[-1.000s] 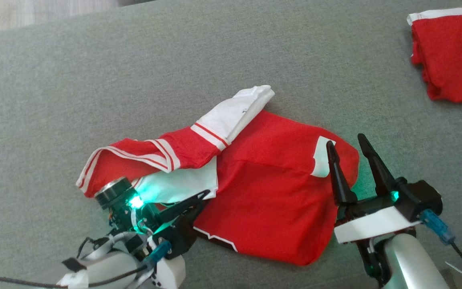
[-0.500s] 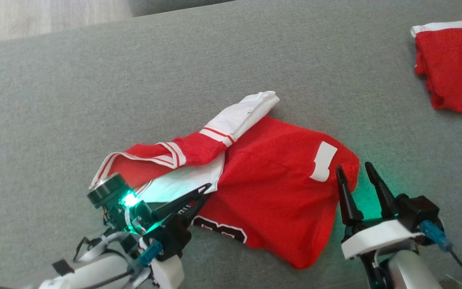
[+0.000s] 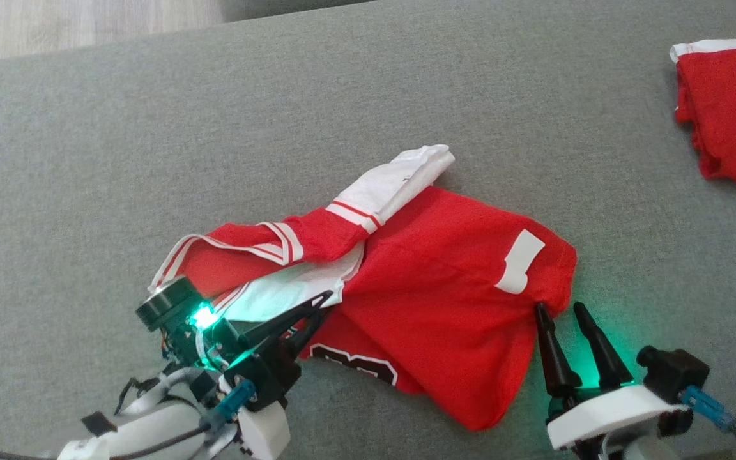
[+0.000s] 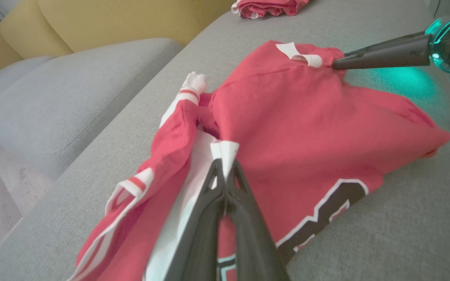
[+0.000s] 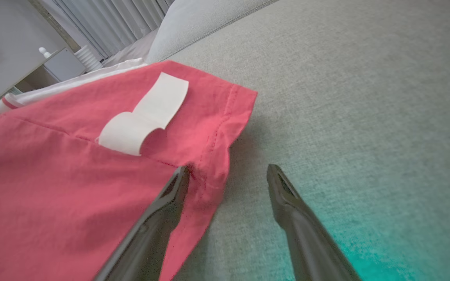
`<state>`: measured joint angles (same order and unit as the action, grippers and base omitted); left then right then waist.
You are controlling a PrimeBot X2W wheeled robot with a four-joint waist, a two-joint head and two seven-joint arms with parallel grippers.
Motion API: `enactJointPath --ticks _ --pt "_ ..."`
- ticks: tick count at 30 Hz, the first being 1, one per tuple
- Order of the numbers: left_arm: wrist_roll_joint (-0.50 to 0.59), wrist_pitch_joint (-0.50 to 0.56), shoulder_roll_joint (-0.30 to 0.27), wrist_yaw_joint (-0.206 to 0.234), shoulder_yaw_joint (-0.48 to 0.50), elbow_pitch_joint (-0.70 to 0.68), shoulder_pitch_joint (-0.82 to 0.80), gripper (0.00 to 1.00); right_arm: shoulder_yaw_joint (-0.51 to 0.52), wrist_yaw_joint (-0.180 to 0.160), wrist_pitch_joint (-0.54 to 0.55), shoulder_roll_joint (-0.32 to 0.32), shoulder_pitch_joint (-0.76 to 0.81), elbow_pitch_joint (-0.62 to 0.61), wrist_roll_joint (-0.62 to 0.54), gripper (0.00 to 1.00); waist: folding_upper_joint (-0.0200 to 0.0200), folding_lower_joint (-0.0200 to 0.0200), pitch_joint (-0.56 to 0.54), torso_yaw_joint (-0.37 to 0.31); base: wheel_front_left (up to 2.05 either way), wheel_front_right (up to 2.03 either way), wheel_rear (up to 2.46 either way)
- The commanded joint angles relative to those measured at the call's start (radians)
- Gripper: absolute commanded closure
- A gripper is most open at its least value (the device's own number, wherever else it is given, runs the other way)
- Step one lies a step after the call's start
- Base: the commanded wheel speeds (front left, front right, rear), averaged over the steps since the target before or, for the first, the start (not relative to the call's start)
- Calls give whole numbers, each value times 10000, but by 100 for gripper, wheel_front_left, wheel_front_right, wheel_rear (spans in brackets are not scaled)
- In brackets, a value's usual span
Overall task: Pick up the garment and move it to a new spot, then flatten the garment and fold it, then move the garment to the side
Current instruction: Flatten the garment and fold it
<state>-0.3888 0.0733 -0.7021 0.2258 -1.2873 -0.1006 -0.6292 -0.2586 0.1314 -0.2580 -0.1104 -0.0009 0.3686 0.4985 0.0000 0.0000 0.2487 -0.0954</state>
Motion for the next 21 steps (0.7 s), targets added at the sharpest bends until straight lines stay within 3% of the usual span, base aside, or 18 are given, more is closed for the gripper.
enactJointPath --ticks 1,2,3,6,7,13,21 --pt "-57 -106 -238 17 508 -176 -226 100 -338 -7 -38 -184 -189 -334 131 0 0 0 0 -5 0 0 0" --pt "-61 -112 -228 6 504 -151 -230 100 -421 -7 -38 -232 -242 -362 206 5 0 0 -4 -3 0 0 0" --pt "-70 -121 -216 -6 500 -125 -232 100 -501 -7 -38 -261 -287 -380 276 21 0 0 -13 -1 0 0 0" --pt "-70 -155 -177 -36 485 -38 -245 100 -677 -7 -38 -321 -365 -340 427 86 0 0 -54 33 0 0 0" --pt "-77 -168 -161 -40 483 -17 -249 100 -721 -7 -38 -337 -372 -329 477 100 0 0 -66 47 0 0 0" --pt "-111 -237 -107 -21 478 65 -237 100 -706 -7 -38 -505 -323 -472 579 100 0 0 -112 73 0 0 0" --pt "-240 -392 80 12 442 193 -60 100 1597 -7 -38 -1100 -92 -1292 -762 100 0 0 -174 -173 0 0 0"
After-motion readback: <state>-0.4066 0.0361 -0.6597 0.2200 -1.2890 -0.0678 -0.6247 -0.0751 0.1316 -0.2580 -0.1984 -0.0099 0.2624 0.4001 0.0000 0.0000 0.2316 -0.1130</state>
